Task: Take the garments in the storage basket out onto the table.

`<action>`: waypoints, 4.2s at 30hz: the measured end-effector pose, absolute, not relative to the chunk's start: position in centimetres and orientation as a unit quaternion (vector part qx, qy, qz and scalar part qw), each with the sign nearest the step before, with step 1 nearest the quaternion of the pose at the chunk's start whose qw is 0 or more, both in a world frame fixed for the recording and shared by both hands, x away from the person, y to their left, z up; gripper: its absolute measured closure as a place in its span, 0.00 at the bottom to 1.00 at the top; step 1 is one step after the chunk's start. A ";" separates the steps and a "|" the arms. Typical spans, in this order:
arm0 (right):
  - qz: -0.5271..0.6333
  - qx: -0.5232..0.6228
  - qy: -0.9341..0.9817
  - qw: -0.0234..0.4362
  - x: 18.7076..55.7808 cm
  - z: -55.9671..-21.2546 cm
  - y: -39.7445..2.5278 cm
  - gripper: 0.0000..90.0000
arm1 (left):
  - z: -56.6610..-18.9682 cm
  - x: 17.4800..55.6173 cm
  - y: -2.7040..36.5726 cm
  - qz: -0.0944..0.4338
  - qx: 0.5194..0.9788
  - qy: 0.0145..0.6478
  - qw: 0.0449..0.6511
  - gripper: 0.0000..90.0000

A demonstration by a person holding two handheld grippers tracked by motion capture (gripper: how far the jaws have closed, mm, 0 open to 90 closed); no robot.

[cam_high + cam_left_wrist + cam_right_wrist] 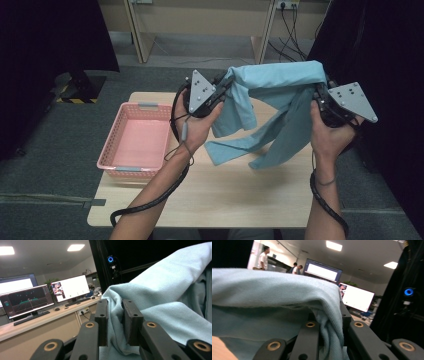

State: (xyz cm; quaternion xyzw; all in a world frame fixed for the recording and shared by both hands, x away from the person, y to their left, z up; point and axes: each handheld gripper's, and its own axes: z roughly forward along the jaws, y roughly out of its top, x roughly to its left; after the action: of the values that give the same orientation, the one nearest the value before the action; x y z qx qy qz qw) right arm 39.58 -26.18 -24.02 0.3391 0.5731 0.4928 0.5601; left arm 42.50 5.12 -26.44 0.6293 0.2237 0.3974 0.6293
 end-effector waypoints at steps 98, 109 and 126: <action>0.373 0.509 0.739 0.236 48.0 -46.4 -21.4 0.15 | -45.8 48.0 2.0 0.237 0.748 0.377 0.492 0.12; 0.387 0.489 0.751 0.214 47.2 -45.8 -21.9 0.08 | -44.5 46.7 3.3 0.236 0.758 0.359 0.491 0.04; 0.396 0.458 0.770 0.202 45.5 -44.3 -22.5 0.05 | -43.2 44.8 5.6 0.254 0.767 0.344 0.478 0.05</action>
State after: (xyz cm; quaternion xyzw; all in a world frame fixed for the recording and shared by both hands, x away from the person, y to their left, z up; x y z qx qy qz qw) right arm 45.51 -22.51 -44.27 0.4582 0.7695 0.3962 0.2021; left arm 44.78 5.57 -43.25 0.7674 0.3441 0.2538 0.4778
